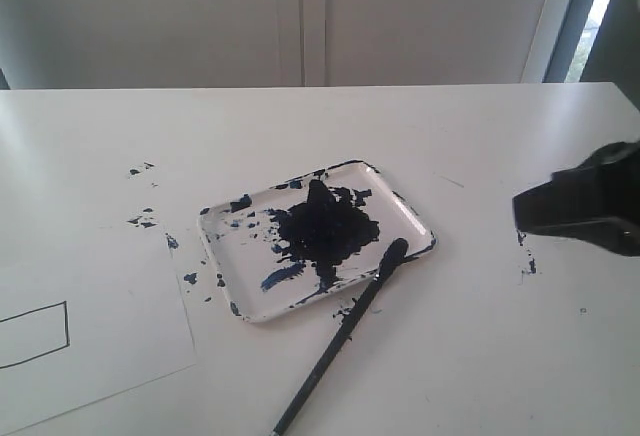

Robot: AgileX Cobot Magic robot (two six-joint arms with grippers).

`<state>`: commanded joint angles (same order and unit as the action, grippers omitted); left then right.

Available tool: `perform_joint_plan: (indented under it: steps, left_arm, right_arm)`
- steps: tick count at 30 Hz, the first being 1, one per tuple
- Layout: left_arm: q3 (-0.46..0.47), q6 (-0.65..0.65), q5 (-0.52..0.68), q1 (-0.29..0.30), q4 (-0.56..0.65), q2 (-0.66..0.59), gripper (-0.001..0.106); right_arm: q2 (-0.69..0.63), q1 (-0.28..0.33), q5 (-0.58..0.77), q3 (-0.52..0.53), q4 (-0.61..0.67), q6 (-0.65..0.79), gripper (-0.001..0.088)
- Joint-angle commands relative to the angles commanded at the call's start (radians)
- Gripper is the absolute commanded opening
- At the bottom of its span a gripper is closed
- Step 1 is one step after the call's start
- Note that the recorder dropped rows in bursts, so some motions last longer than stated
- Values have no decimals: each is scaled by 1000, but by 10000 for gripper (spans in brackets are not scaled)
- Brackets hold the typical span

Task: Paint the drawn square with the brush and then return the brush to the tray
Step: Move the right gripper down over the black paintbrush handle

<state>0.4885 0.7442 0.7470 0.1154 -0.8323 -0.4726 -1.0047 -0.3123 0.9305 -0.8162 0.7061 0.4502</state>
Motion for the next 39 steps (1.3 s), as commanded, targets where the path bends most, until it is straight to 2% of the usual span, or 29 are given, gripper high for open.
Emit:
perform_joint_plan:
  steps: [4,9,11,12,16,21,25,28,33,35,39]
  left_arm:
    - [0,-6,31,0,54,-6,0]
    - [0,-8,35,0,56,-6,0]
    - [0,-8,35,0,59,-6,0]
    - [0,-8,35,0,65,-6,0]
    - [0,-8,32,0,65,-6,0]
    - [0,-8,33,0,72,-6,0]
    - [0,-8,33,0,74,-6,0]
    - [0,-8,33,0,74,-6,0]
    - [0,-8,33,0,78,-6,0]
    - [0,-6,33,0,80,-6,0]
    - [0,-4,33,0,82,-6,0]
  right_arm:
    - [-125,-46,-18,0,20,4,0]
    - [-248,-146,-63,0,77,46,0]
    - [-291,-197,-118,0,87,46,0]
    - [-330,-253,-169,0,91,45,0]
    - [-471,-386,-313,0,129,45,0]
    - [-637,-486,-443,-4,185,48,0]
    - [-694,-550,-454,-44,238,90,0]
    - [-694,-568,-441,-74,250,81,0]
    - [-694,-568,-440,-78,262,-177,10]
    - [-694,-572,-452,-78,262,-230,51]
    - [-694,-574,-500,-78,262,-254,188]
